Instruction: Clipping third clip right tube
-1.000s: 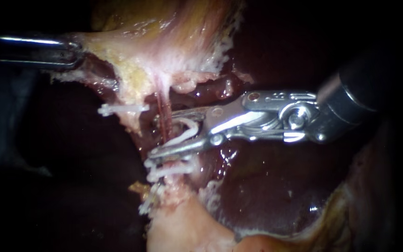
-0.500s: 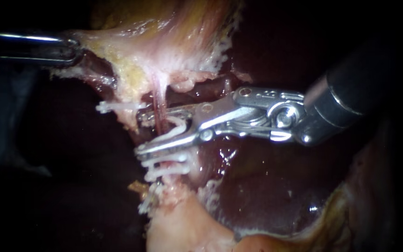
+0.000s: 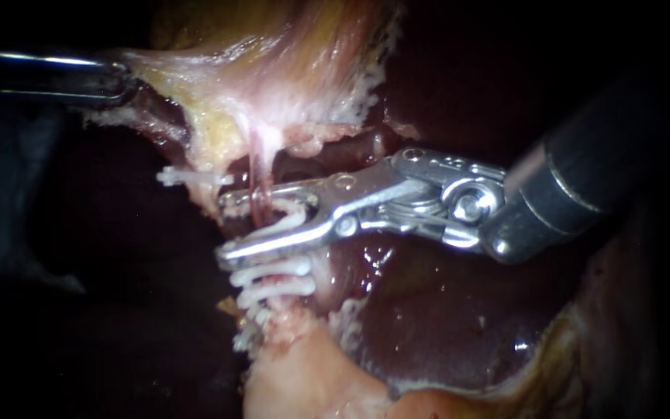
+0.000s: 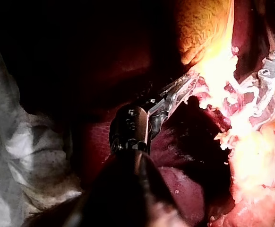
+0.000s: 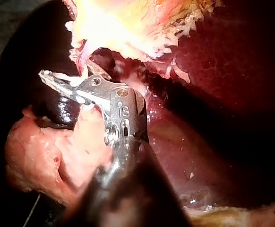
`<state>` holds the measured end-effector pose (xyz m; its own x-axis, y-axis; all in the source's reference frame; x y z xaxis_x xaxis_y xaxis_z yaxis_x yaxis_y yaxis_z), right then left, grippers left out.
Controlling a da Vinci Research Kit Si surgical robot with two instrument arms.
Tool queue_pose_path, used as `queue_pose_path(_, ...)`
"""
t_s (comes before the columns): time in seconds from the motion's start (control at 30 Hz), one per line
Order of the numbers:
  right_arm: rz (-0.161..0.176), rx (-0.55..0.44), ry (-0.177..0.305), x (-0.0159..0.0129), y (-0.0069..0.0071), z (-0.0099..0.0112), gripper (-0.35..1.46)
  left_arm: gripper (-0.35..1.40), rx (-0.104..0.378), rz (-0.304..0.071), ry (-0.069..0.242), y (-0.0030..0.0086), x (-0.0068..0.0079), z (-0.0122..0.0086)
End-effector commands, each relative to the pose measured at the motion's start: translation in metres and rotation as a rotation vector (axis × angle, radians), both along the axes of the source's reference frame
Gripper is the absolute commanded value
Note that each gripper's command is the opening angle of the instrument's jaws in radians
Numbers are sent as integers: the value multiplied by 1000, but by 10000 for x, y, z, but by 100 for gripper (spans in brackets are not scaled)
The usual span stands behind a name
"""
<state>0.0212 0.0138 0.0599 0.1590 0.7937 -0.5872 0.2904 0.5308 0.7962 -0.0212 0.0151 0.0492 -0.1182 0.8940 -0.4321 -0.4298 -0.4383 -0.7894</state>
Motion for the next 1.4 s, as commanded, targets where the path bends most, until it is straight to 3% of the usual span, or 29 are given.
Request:
queue_pose_path(0.03, 0, 8, 6, 0, 1, -3, 45, -35, 1, 1, 3, 0, 0, 1)
queue_pose_path(0.3, -18, 54, 40, 2, 1, -20, 44, -35, 0, -3, 6, 2, 4, 4)
queue_pose_path(0.7, -11, 100, 21, 5, 6, -16, 34, -35, -1, -4, 7, 2, 4, 4)
queue_pose_path(1.23, -19, 161, 6, 3, 9, -8, -8, -35, -1, -5, 8, 2, 3, 4)
queue_pose_path(1.33, -25, 201, -3, 1, 8, -9, -31, -35, 0, -4, 11, 2, 3, 5)
queue_pose_path(1.4, -26, 207, -1, -2, 7, -9, -35, -35, 0, -4, 11, 2, 3, 5)
